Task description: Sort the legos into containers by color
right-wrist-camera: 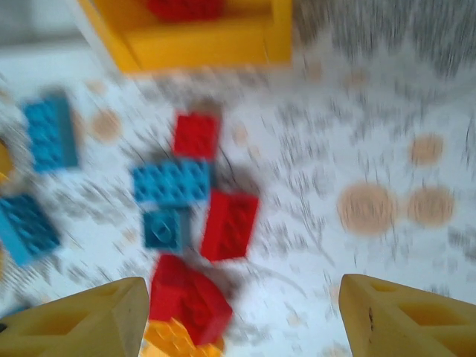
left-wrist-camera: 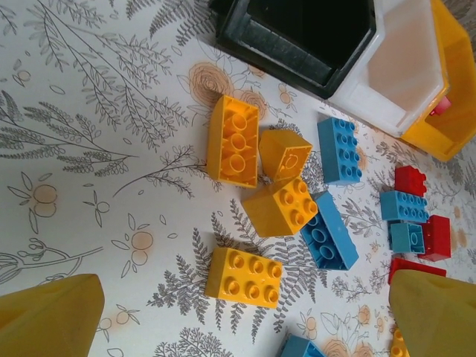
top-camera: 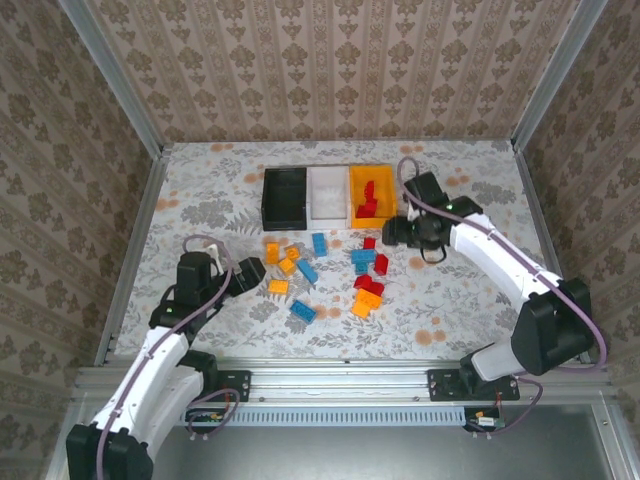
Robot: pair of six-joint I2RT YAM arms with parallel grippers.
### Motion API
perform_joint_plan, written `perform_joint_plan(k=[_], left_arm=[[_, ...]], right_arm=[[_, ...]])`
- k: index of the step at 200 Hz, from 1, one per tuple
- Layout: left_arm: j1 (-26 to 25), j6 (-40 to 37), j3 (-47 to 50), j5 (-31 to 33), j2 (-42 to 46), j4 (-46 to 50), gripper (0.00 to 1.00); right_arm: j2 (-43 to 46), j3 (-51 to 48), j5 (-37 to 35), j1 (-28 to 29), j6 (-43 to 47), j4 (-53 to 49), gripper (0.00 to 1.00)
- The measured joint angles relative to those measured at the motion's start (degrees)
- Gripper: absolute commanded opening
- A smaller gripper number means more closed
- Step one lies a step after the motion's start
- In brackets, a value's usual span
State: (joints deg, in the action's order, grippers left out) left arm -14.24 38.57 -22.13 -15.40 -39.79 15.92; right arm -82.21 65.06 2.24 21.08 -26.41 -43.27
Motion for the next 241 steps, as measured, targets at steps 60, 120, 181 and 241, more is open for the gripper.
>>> perform_joint_plan(k=[60,120,181,241], left_arm=[[0.15,2.47,0.0,-4.55,-5.03,-3.93,1.0],[1.68,2.47,0.0,-5.2,-1.49,-2.21,1.0],[2.78,2.47,0.76,-5.44,-1.79,-2.03,1.0],[3.1,2.47,0.76,-5.75,-2.12,-2.05,1.0]], right_arm=[[-2.75,-9.62,4.92,3.26,-5.84,7.26,0.69],[-12.17,-9.09,6.03,3.58,-7.06,12.87,0.62],[-15.37,-7.34,6.03,3.58,-7.04,15.43,0.58],[-17.03,-6.86,6.01,3.58,-7.02,16.15,0.44]])
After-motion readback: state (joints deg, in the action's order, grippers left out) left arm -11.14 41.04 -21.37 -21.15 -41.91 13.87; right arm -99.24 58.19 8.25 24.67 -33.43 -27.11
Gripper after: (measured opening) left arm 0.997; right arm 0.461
